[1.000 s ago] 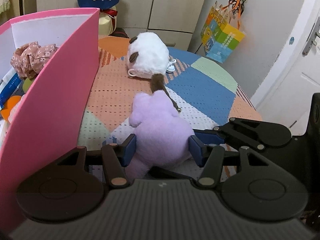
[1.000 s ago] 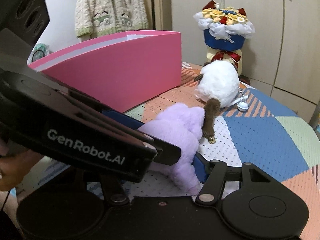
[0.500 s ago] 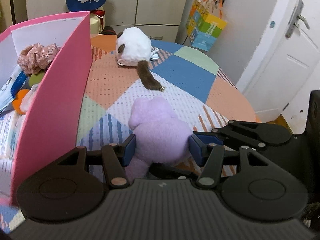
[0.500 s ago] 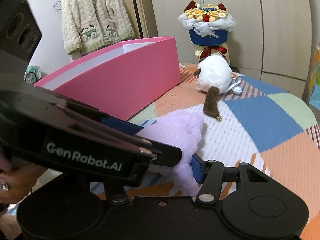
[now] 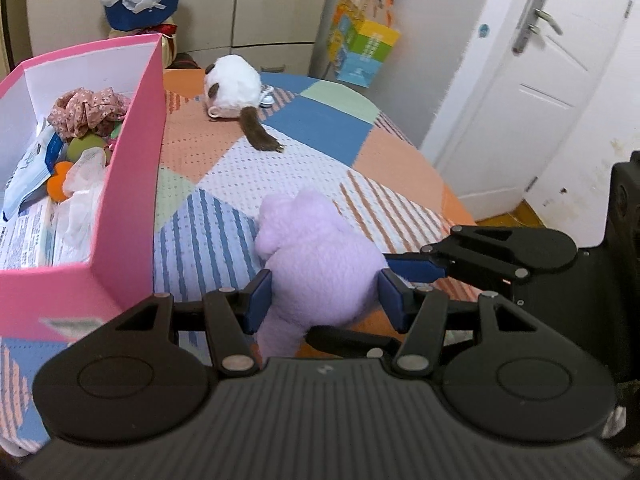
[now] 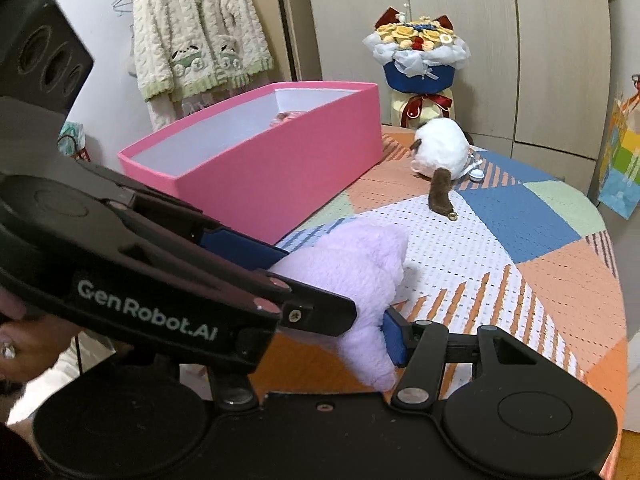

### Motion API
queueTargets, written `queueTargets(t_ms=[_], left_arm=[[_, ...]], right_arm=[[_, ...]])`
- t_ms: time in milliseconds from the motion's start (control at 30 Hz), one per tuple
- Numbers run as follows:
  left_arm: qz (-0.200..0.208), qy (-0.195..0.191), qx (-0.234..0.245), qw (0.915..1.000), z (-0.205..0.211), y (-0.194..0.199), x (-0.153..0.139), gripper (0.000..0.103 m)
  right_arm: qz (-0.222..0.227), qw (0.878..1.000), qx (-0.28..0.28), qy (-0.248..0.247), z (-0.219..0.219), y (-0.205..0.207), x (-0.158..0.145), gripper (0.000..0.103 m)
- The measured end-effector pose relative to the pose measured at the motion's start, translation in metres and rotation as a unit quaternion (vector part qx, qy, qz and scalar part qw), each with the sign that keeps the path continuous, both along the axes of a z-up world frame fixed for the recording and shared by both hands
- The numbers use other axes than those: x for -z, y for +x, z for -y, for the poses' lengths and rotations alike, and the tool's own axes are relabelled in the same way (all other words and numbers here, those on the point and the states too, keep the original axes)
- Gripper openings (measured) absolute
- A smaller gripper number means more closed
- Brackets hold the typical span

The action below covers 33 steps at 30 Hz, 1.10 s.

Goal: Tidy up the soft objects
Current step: 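Lift the lavender plush with the right gripper and carry it over the box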

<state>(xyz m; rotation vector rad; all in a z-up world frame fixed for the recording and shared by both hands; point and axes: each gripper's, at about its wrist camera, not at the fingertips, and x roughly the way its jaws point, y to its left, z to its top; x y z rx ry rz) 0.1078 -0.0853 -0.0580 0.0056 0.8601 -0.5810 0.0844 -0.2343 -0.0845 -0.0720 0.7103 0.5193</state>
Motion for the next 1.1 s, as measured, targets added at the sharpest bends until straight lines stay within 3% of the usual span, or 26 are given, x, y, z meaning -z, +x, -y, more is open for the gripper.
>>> queueTargets(t_ms=[467, 767, 1100], left_arm=[[-0.028, -0.021, 0.033, 0.9989, -0.063, -0.046, -0.053, 0.055], [0.025, -0.03, 0.0, 0.9992, -0.109, -0.053, -0.089, 0.055], [0.074, -0.039, -0.051, 0.9952, -0.156, -0.011, -0.104, 0.056]], right_arm=[[-0.021, 0.999, -0.049, 0.0, -0.04, -0.045, -0.058, 0.061], [0.039, 0.995, -0.087, -0.01, -0.081, -0.045, -0.092, 0.061], [0.081, 0.991, -0.109, 0.01, -0.123, 0.007, -0.108, 0.062]])
